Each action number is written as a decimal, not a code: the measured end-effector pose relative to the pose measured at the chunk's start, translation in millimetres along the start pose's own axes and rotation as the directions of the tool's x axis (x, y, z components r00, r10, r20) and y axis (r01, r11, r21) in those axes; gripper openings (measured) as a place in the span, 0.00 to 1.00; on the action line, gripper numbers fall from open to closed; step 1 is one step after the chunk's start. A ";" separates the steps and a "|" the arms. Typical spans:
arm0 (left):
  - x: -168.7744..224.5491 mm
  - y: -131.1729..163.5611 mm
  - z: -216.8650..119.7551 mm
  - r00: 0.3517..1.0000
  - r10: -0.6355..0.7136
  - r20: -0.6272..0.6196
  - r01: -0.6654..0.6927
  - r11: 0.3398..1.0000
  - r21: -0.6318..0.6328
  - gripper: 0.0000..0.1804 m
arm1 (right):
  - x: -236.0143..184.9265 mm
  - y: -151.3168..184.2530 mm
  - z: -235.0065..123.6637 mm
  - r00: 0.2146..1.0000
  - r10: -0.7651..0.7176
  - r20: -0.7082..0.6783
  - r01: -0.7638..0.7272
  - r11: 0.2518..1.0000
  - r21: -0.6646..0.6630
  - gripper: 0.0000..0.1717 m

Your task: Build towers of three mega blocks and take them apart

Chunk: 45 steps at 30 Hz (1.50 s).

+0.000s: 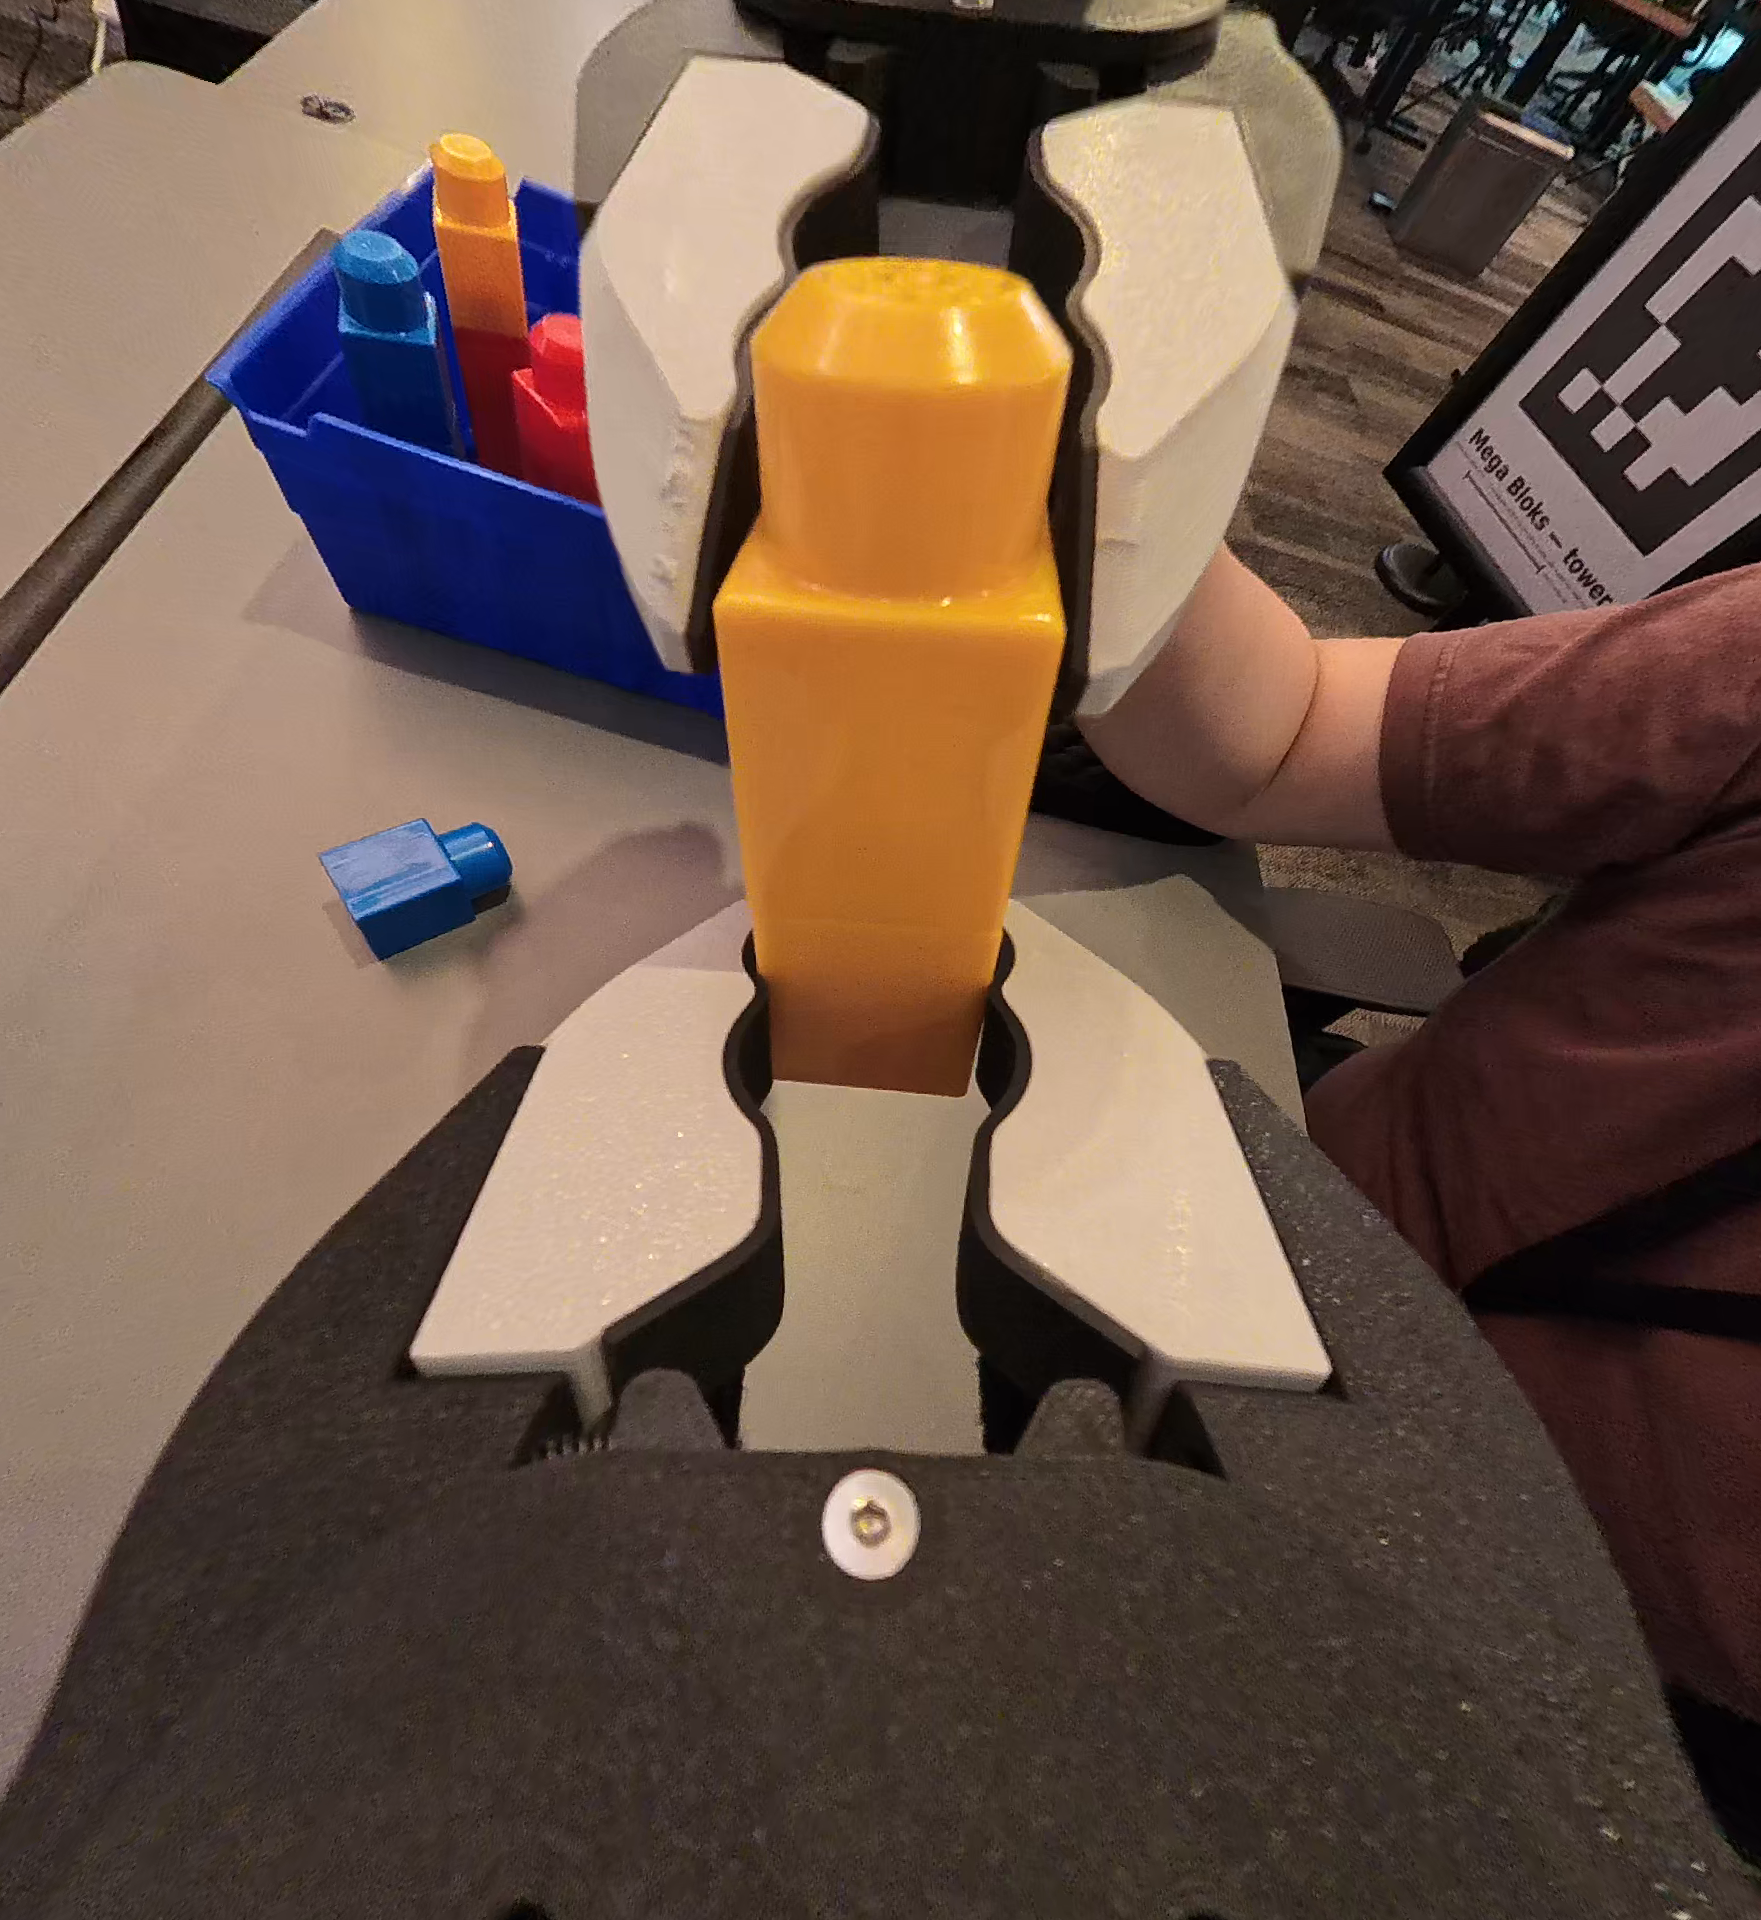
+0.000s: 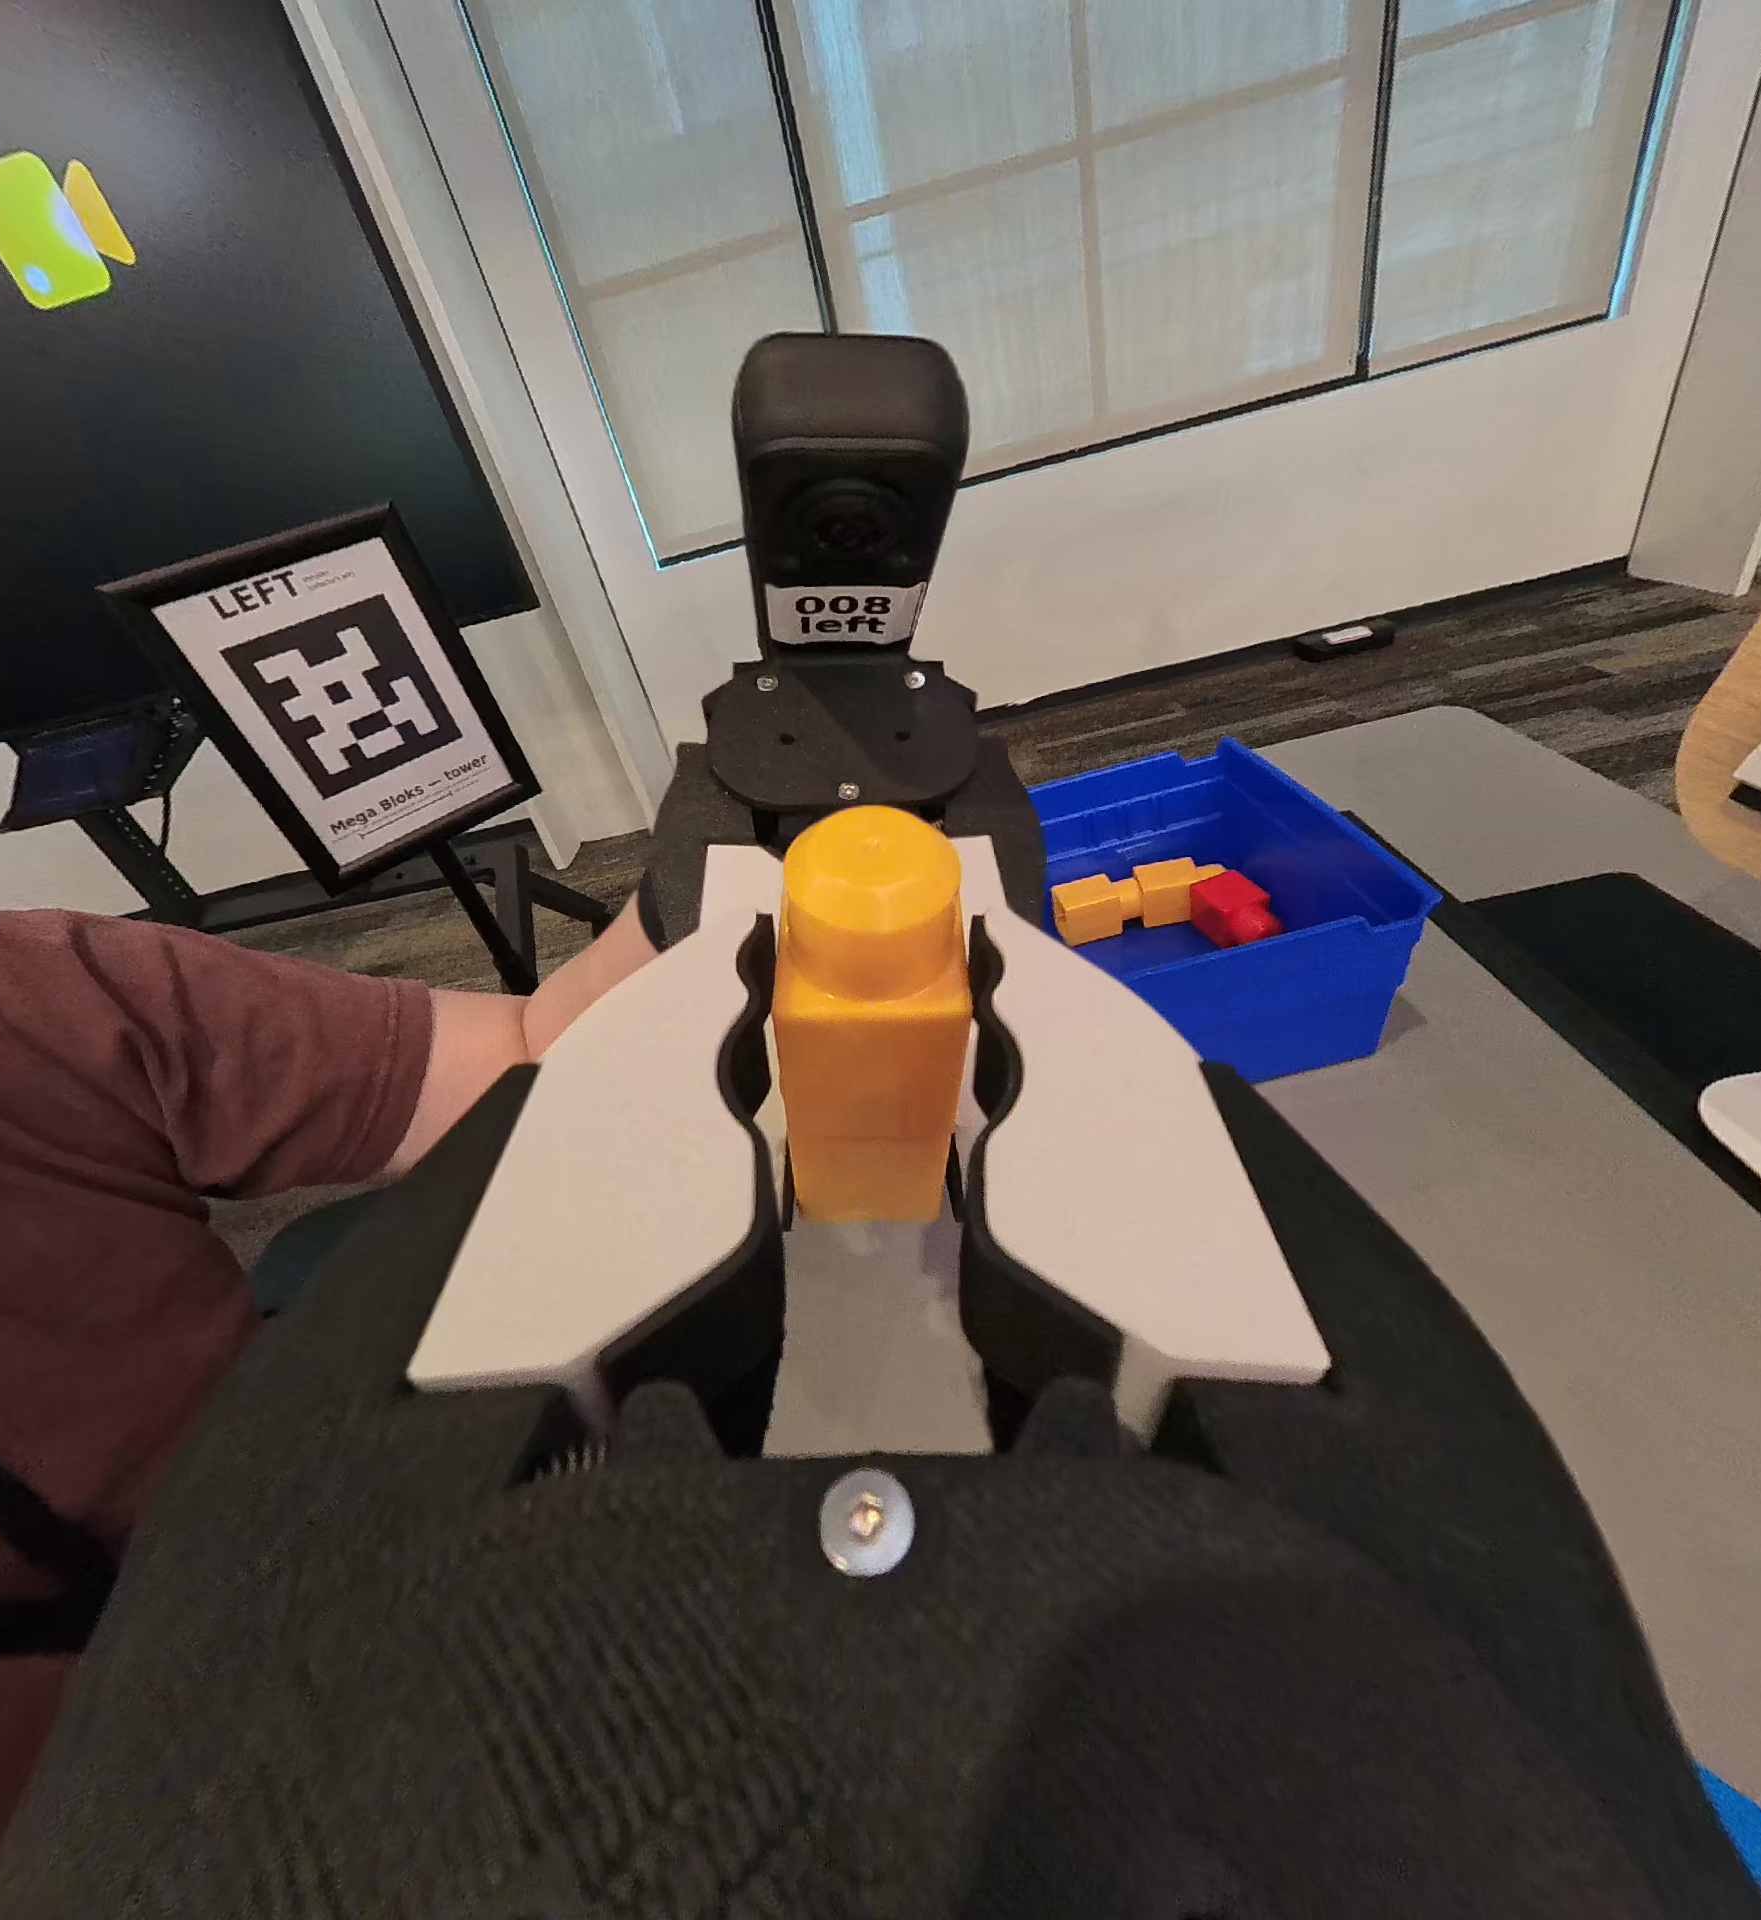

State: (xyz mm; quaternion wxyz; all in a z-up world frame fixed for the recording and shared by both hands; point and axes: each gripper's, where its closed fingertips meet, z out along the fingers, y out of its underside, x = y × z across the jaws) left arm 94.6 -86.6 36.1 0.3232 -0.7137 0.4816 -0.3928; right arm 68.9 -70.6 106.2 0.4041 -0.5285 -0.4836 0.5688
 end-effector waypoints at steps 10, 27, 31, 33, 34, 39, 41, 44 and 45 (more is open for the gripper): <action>-24.9 -22.0 -81.8 0.975 -0.055 0.214 0.010 0.979 0.206 0.20 | 128.6 92.4 -98.5 0.651 -0.163 -0.741 -0.313 0.832 -0.457 0.34; -12.2 -23.8 -108.3 0.974 -0.024 0.225 -0.029 0.973 0.229 0.20 | 172.8 231.0 -111.0 0.542 -0.219 -0.812 -0.652 0.500 -0.570 0.22; -12.6 -20.3 -102.3 0.975 -0.017 0.223 -0.028 0.980 0.199 0.20 | 170.6 225.5 -106.2 0.573 -0.209 -0.793 -0.624 0.515 -0.587 0.17; -12.2 -19.6 -99.8 0.976 -0.020 0.215 -0.022 0.981 0.192 0.20 | 169.3 220.5 -104.2 0.585 -0.211 -0.783 -0.607 0.526 -0.595 0.17; -12.3 -18.6 -98.4 0.977 -0.022 0.211 -0.018 0.982 0.186 0.20 | 168.6 215.7 -104.0 0.587 -0.216 -0.780 -0.596 0.536 -0.598 0.17; -16.1 -14.2 -91.7 0.977 -0.030 0.210 -0.003 0.988 0.157 0.20 | 152.1 186.3 -95.8 0.650 -0.165 -0.742 -0.535 0.594 -0.601 0.17; -16.4 -12.3 -88.5 0.979 -0.034 0.202 0.004 0.989 0.145 0.20 | 144.5 182.6 -99.5 0.667 -0.171 -0.725 -0.531 0.574 -0.624 0.16; -18.1 -10.3 -84.4 0.979 -0.036 0.201 0.010 0.991 0.130 0.20 | 136.5 186.3 -102.5 0.698 -0.165 -0.697 -0.533 0.531 -0.659 0.16; -18.3 -10.2 -83.5 0.979 -0.039 0.199 0.014 0.992 0.129 0.20 | 136.3 188.0 -101.9 0.706 -0.164 -0.689 -0.528 0.525 -0.667 0.16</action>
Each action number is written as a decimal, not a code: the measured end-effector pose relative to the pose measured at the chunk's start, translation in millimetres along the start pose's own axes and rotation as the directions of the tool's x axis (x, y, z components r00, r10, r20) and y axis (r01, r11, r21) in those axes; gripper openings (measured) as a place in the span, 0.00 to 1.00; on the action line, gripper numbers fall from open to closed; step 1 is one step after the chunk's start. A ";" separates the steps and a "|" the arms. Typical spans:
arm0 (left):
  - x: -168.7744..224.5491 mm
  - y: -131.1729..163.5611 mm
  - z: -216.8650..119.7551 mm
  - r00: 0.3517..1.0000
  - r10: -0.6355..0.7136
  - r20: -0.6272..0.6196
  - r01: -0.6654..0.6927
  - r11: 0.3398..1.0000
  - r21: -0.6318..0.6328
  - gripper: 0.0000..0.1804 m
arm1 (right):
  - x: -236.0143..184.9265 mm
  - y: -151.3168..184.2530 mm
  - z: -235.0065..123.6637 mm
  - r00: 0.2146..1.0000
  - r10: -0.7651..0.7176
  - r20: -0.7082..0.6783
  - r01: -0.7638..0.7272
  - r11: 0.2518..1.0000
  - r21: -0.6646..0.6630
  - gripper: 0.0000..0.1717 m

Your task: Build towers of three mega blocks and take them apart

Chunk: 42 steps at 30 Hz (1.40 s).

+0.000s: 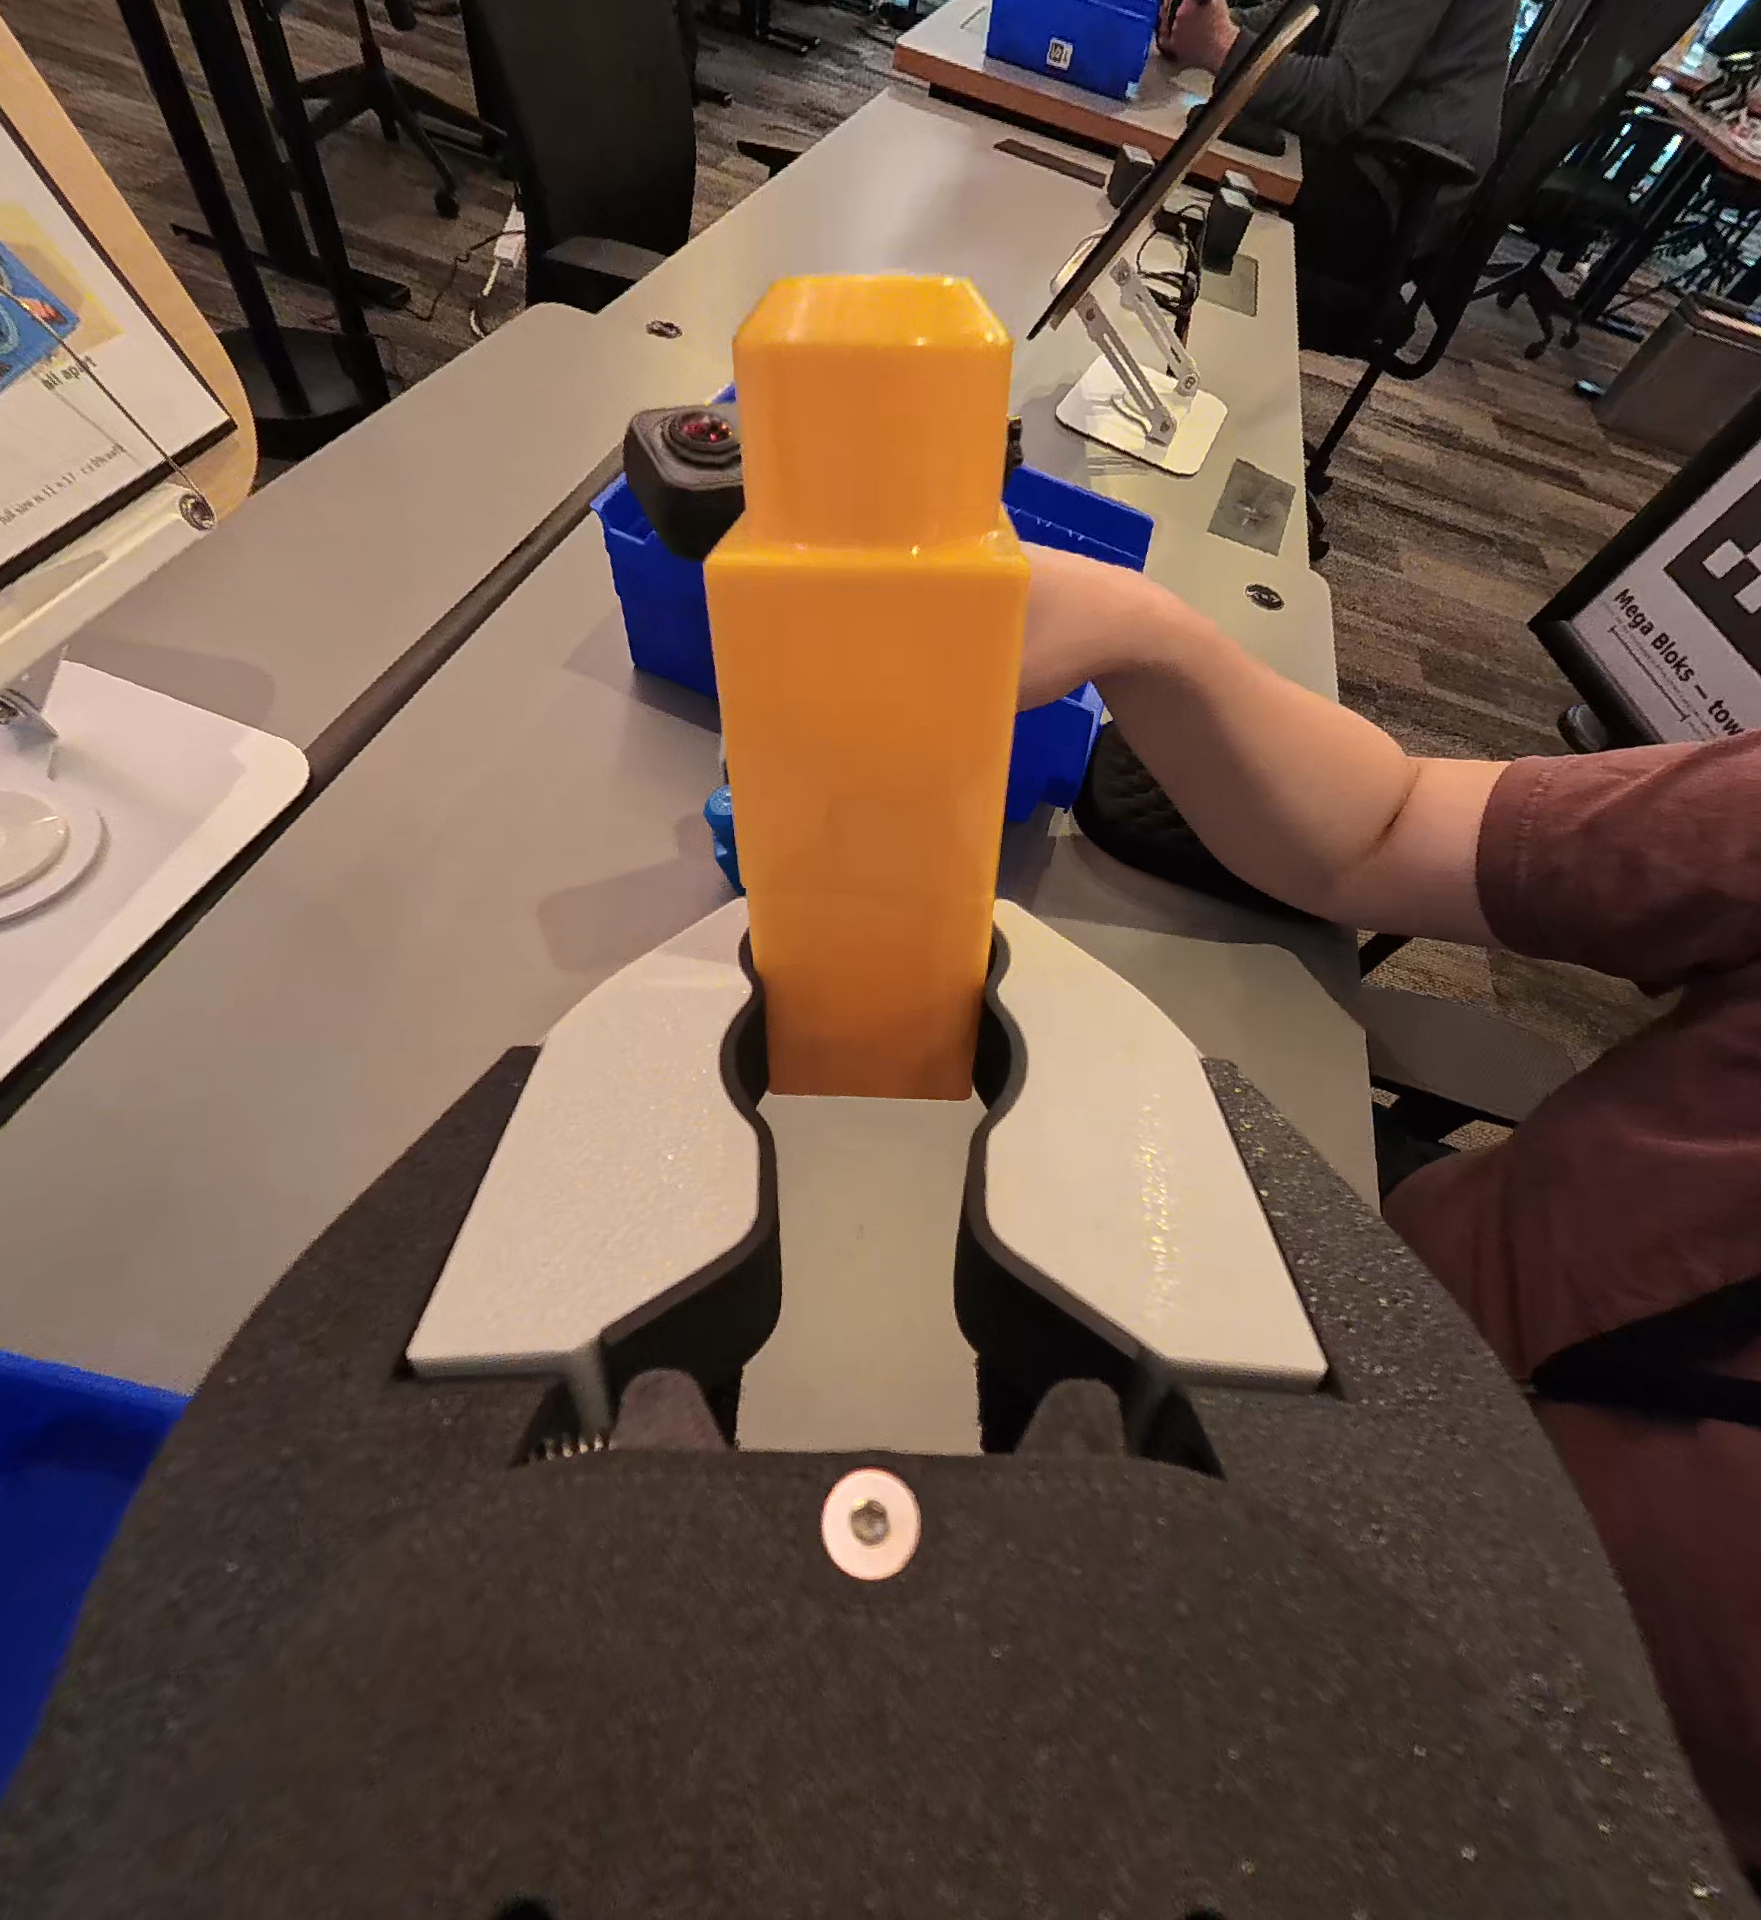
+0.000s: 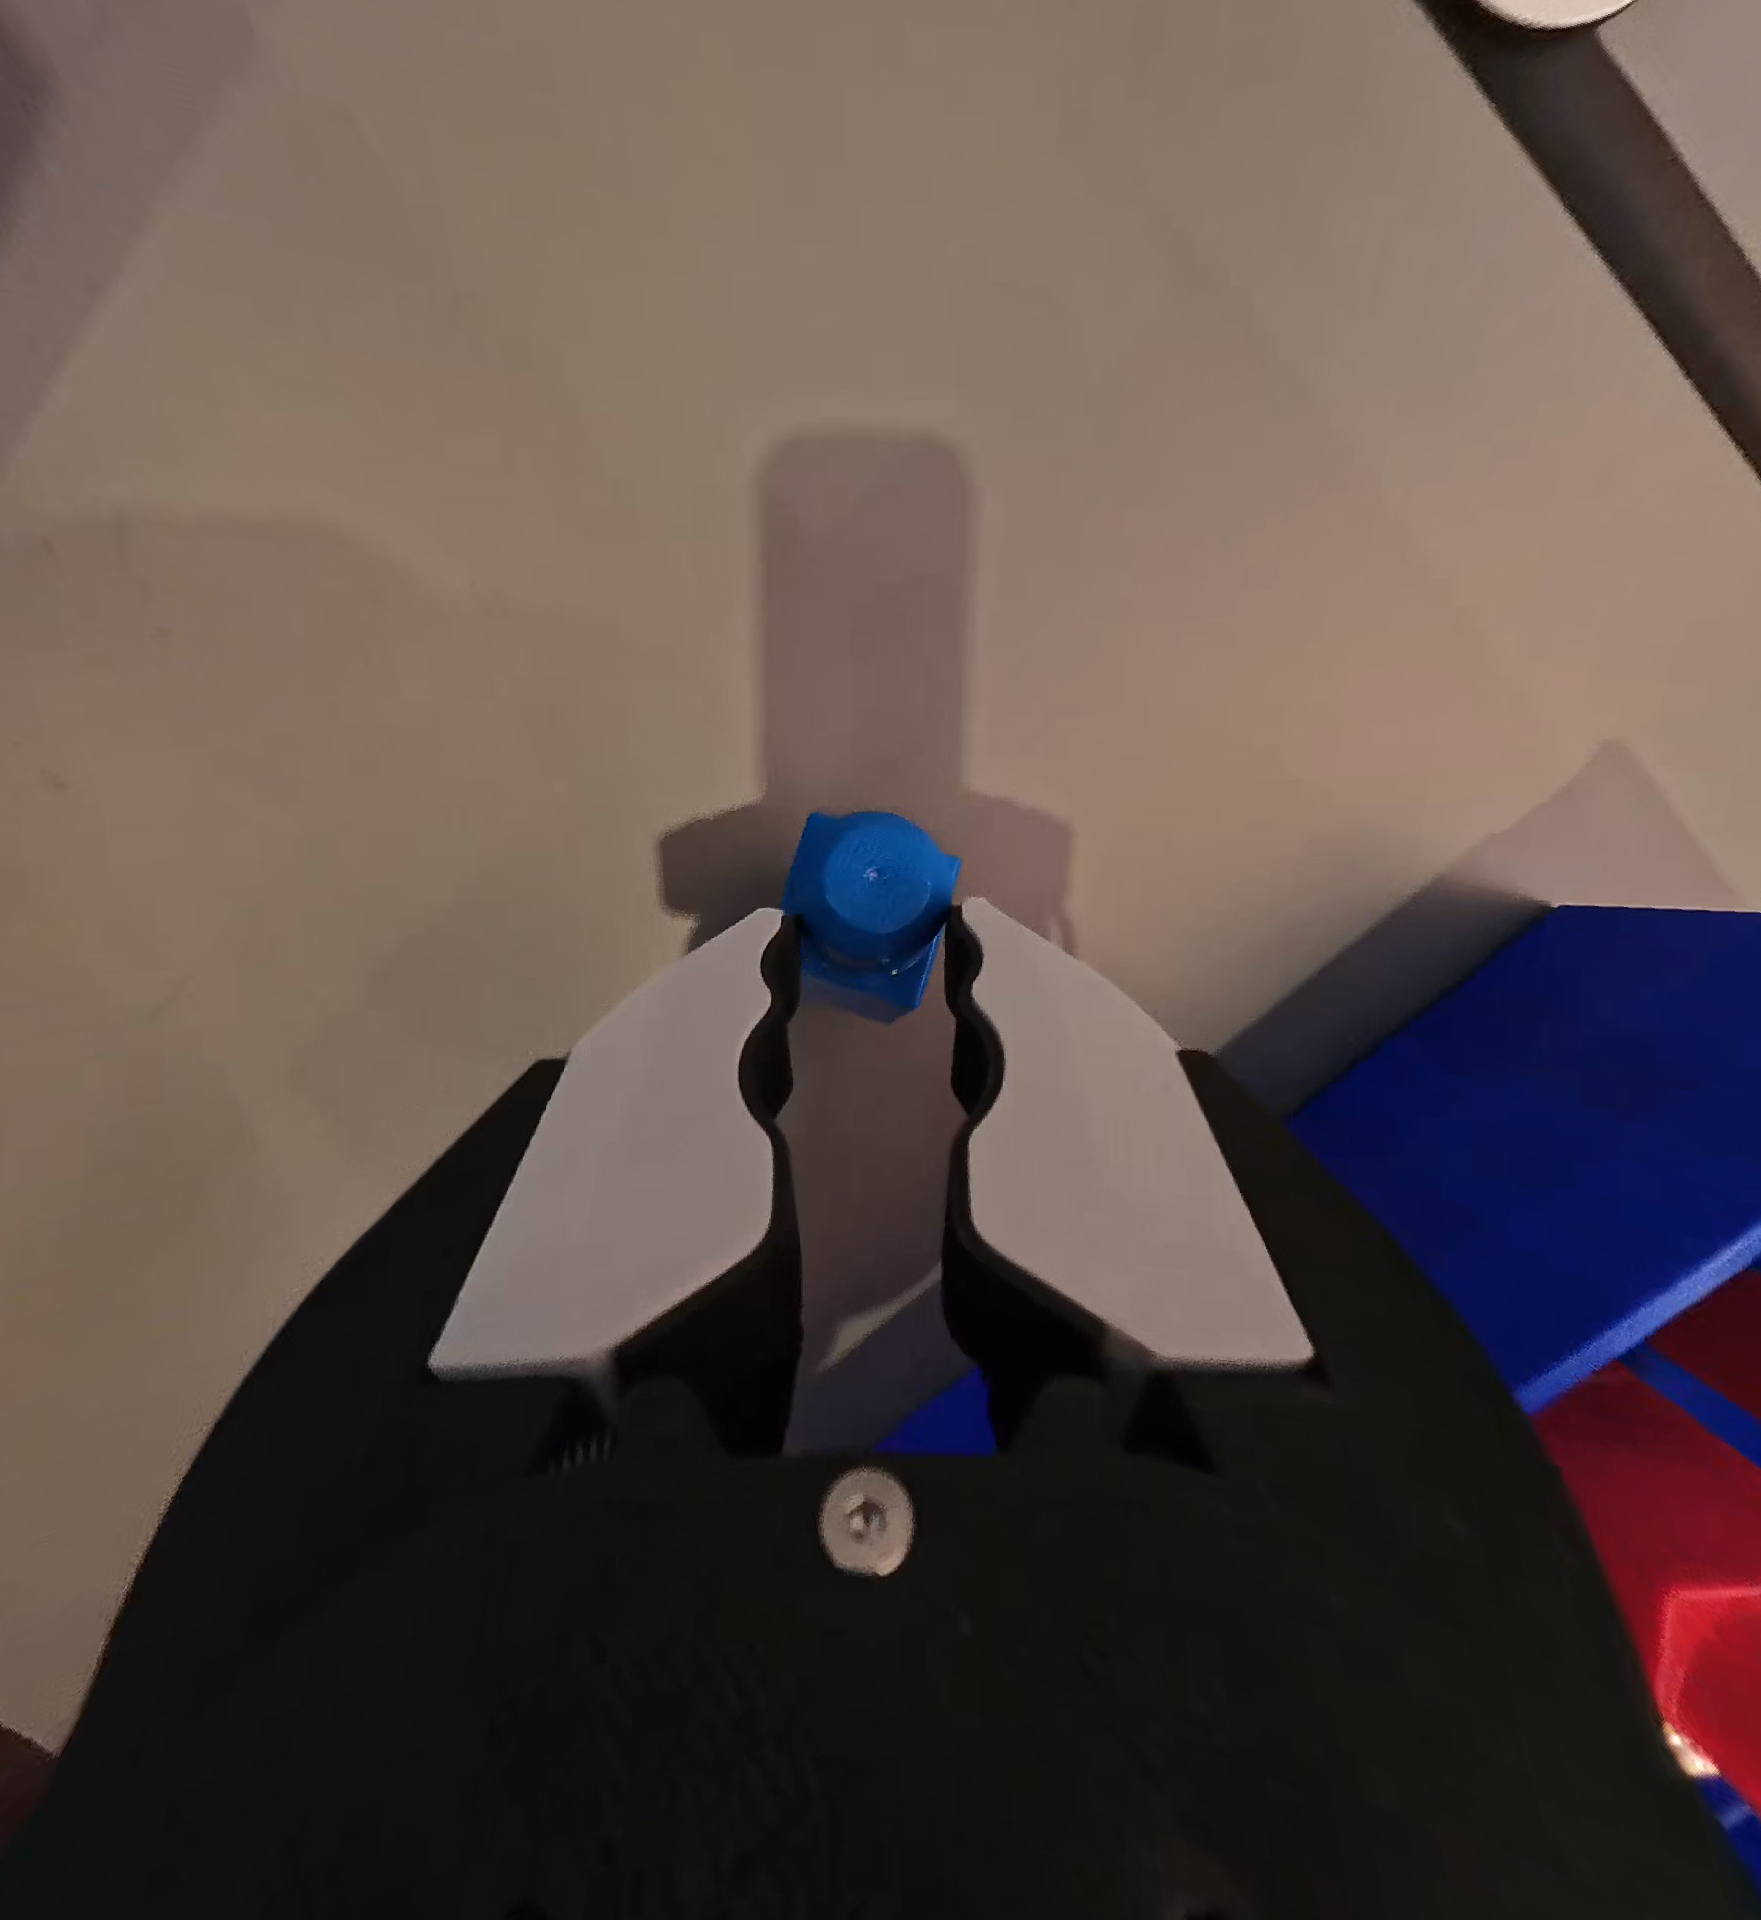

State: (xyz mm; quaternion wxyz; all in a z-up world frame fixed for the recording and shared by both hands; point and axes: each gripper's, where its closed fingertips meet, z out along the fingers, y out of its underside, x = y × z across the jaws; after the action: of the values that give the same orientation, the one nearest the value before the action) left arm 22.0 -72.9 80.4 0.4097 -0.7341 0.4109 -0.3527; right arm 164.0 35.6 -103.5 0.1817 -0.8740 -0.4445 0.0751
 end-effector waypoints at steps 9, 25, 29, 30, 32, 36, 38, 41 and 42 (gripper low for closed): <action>1.3 2.3 4.6 1.000 -0.002 -0.009 0.002 1.000 -0.018 0.20 | -46.1 -77.0 0.8 0.986 -0.161 0.051 0.124 0.892 0.435 0.16; 3.9 6.8 11.4 1.000 -0.010 -0.021 0.008 0.999 -0.052 0.20 | -87.7 -101.9 33.9 0.979 -0.142 0.148 0.017 0.774 0.633 0.35; 3.3 8.0 11.0 1.000 -0.014 -0.021 0.013 0.998 -0.057 0.20 | -80.9 -94.1 52.7 0.994 0.007 0.111 -0.071 0.805 0.589 0.43; 3.1 7.5 10.1 1.000 -0.016 -0.020 0.015 0.998 -0.053 0.20 | -79.4 -90.6 58.3 0.995 0.039 0.092 -0.085 0.816 0.571 0.42; 2.8 6.4 7.9 1.000 -0.020 -0.019 0.020 0.999 -0.045 0.20 | -81.9 -86.4 64.6 0.993 0.085 0.077 -0.113 0.818 0.564 0.36; 2.1 6.0 4.3 0.999 -0.029 -0.019 0.028 0.999 -0.040 0.20 | -86.5 -85.9 64.7 0.995 0.098 -0.005 -0.078 0.820 0.567 0.28; 2.0 5.9 3.5 0.999 -0.029 -0.018 0.029 0.999 -0.039 0.20 | -84.9 -84.9 67.8 0.994 0.106 -0.021 -0.077 0.831 0.550 0.29; 3.2 5.8 4.0 0.999 -0.029 -0.019 0.028 0.999 -0.042 0.20 | -81.6 -82.9 73.4 0.991 0.136 0.018 -0.126 0.846 0.519 0.29; 3.5 6.1 4.6 0.999 -0.027 -0.019 0.026 0.999 -0.044 0.20 | -80.5 -82.5 74.7 0.989 0.146 0.031 -0.141 0.847 0.512 0.29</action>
State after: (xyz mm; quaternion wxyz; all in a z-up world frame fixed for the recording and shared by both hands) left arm 25.5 -76.6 73.7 0.3847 -0.7448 0.4128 -0.3563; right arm 32.5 34.0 -143.2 0.4034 -0.8252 -0.3412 0.1999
